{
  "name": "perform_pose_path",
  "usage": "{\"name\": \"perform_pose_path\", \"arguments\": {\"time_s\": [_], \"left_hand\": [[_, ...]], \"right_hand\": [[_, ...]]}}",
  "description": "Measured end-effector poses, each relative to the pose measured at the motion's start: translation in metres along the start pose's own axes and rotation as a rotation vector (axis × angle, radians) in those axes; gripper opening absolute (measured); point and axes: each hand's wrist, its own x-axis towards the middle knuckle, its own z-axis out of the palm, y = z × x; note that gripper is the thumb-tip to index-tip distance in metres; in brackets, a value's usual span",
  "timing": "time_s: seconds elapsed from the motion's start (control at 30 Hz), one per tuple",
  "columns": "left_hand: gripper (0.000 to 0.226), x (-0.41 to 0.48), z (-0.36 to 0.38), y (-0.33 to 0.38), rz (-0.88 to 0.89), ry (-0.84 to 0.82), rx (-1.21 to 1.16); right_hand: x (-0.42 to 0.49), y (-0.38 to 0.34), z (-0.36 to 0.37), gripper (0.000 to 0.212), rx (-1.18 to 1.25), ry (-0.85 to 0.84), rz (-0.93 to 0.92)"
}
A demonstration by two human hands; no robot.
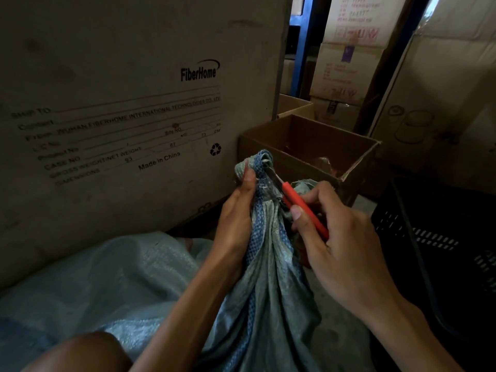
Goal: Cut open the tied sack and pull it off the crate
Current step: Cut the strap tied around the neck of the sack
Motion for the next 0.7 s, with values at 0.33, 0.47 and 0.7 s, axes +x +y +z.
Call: {"name": "perform_pose_path", "arguments": {"time_s": [0.33,0.47,0.7], "left_hand": [[0.062,0.004,-0.006,0.003,0.036,0.115,0.008],[0.062,0.009,-0.022,0.011,0.045,0.212,0.006],[0.06,0.01,-0.027,0.012,-0.02,0.135,-0.069]], "right_hand": [[-0.008,-0.006,0.01,0.006,-0.076,-0.025,0.02],[-0.019,0.001,0.021,0.004,-0.073,-0.168,0.052],[-0.01,-0.002,-0.011,0.013,0.133,-0.077,0.133]]}}
